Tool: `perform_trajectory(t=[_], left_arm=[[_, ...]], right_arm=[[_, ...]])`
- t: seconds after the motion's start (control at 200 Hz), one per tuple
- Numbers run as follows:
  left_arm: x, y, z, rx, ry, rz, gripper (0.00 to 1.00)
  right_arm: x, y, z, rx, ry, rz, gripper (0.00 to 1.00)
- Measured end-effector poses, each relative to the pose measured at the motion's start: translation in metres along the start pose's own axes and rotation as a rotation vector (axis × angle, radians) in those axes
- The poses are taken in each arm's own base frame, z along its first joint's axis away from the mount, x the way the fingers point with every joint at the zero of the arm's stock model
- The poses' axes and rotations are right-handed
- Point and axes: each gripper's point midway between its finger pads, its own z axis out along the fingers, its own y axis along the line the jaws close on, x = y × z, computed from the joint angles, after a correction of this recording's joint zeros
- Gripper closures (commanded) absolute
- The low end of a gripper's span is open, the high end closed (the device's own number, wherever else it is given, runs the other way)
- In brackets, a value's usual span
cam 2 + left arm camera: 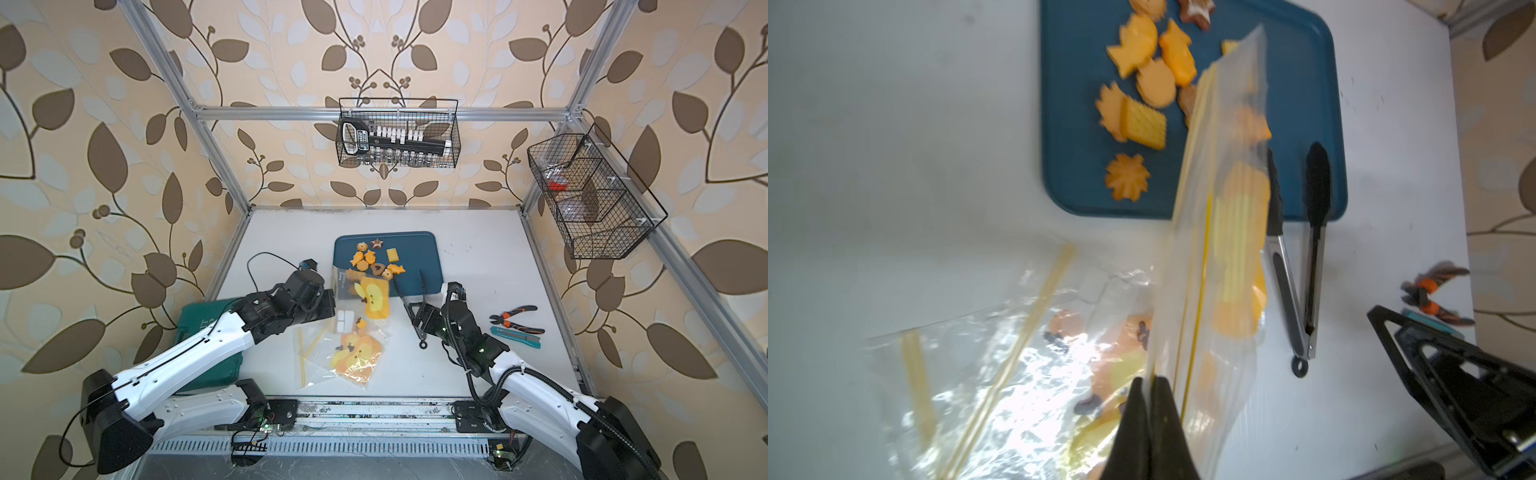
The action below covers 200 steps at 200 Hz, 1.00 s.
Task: Put the cookies into a resealable bag to prevent moisture
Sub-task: Pick up the ziploc bag from the center of the board.
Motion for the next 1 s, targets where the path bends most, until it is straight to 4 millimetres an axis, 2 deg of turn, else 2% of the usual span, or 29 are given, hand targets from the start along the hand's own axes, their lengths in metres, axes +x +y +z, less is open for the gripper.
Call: perform_trajectory(t=[0.065,0.135,0.225,0.3,0.365,0.43,0.495,0.575,0.655,0.74,1.0], left_arm=[[-0.035,0.026,-0.022,-0.118,-0.075,-0.036,1.0],[-0.069,0.065,-0.046,-0.275,-0.138,-0.087,1.0],[-0.1,0.108,-0.078,-0.479,-0.182,-0.12,1.0],[-0.119,0.123,-0.099,-0.613,-0.196,-0.093,1.0],[-0.13,0.125,-0.102,-0.674,-0.181,-0.056,1.0],[-0.133,0.121,-0.086,-0.688,-0.122,-0.013,1.0],[-0.125,0.114,-0.056,-0.654,-0.027,0.015,1.0],[-0.104,0.105,-0.01,-0.572,0.088,0.024,1.0],[-0.079,0.1,0.021,-0.498,0.178,0.008,1.0],[-0.062,0.093,0.039,-0.423,0.225,-0.021,1.0],[-0.037,0.077,0.082,-0.25,0.247,-0.073,1.0]], right_arm=[[-0.01,0.003,-0.001,0.011,-0.035,-0.051,0.01],[-0.017,-0.001,0.001,0.053,-0.059,-0.089,0.01],[-0.019,-0.01,0.006,0.113,-0.068,-0.13,0.01],[-0.016,-0.018,0.009,0.157,-0.051,-0.164,0.01],[-0.012,-0.023,0.01,0.178,-0.031,-0.185,0.01],[-0.009,-0.026,0.012,0.192,-0.012,-0.202,0.01],[-0.008,-0.026,0.013,0.201,0.0,-0.218,0.0],[-0.006,-0.027,0.015,0.209,0.015,-0.239,0.0],[-0.001,-0.032,0.018,0.223,0.038,-0.257,0.0],[0.006,-0.038,0.023,0.242,0.069,-0.273,0.0],[0.021,-0.05,0.034,0.275,0.126,-0.294,0.0]])
